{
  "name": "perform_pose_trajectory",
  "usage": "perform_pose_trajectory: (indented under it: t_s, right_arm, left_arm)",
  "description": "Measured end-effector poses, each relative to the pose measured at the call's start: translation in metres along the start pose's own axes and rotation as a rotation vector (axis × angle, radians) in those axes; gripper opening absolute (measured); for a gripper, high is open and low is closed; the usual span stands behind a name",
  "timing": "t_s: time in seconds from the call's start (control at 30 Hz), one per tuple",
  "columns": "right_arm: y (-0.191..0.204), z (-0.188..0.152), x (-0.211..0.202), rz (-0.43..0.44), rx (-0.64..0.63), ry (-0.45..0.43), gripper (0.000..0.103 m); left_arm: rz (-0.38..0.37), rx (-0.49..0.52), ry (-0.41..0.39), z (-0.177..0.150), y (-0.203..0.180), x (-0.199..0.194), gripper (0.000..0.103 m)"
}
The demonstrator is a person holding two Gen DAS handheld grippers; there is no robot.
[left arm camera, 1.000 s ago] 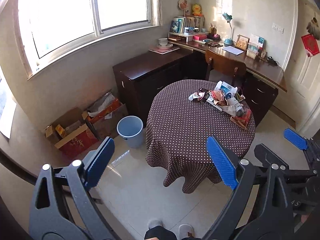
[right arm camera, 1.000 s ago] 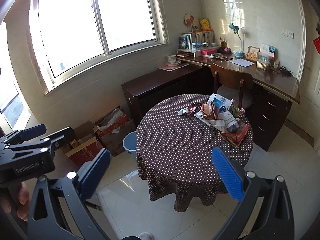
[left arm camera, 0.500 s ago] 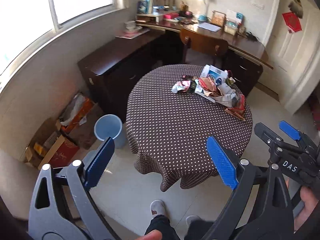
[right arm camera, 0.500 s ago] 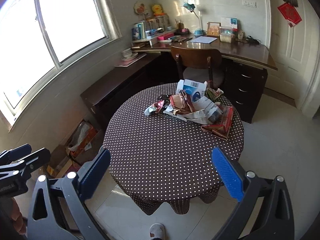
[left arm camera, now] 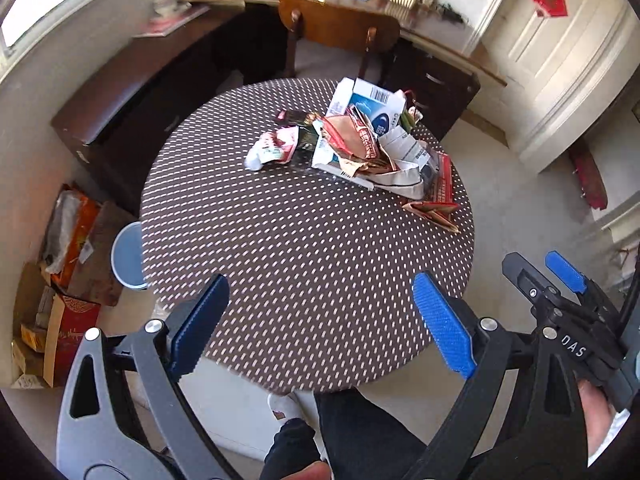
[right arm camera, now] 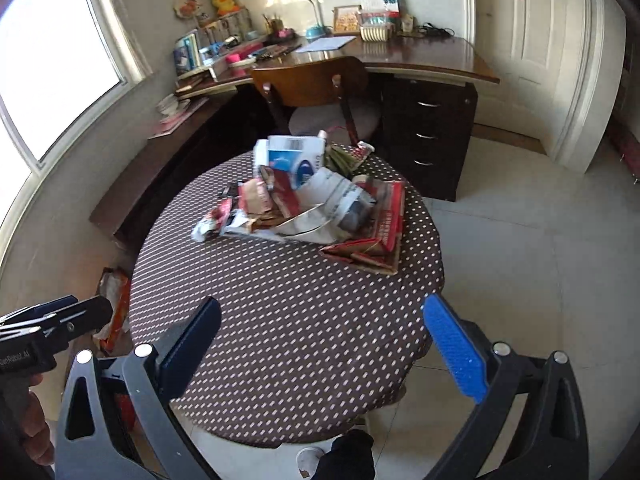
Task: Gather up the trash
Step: 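Grasp the red paper snack bag with left tool while right grasps white paper envelope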
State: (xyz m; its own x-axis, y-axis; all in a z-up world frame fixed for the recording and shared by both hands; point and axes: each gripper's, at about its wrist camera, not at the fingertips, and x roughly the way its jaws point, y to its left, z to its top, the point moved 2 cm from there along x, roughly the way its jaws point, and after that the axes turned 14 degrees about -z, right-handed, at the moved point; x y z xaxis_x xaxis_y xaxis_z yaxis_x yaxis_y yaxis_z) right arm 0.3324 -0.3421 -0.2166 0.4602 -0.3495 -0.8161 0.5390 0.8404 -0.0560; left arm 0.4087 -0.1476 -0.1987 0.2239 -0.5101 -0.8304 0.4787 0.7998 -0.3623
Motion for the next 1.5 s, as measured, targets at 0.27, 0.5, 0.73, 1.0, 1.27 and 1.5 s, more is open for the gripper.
perform_pose_trajectory:
  t_s: [0.27, 0.5, 0.73, 1.0, 1.27, 1.5]
  right_arm:
    - [-0.022, 0.050, 0.095, -0.030, 0.030, 0.118, 0.088]
    - [-0.021, 0.084, 0.148, -0.030, 0.020, 0.151, 0.088]
    - [-0.006, 0.104, 0.182, 0.001, 0.009, 0.172, 0.088]
    - [0.009, 0.120, 0.201, 0.031, -0.002, 0.184, 0.088]
    - [0.030, 0.124, 0.201, 0.112, -0.050, 0.218, 0.088]
    - [0.070, 0.101, 0.193, 0.166, -0.234, 0.254, 0.088]
  left_arm:
    - [-0.027, -0.001, 0.043, 0.080, -0.011, 0.081, 0.087]
    - [-0.023, -0.042, 0.080, 0.135, -0.010, 0.157, 0.072]
    - [0.011, -0.072, 0.168, 0.148, 0.001, 0.212, 0.054]
    - [-0.060, -0.024, 0.163, 0.155, -0.002, 0.214, 0.018]
    - [-0.061, -0.100, 0.033, 0.152, 0.037, 0.137, 0.017]
    - [0.038, -0.171, 0.033, 0.119, 0.072, 0.100, 0.017]
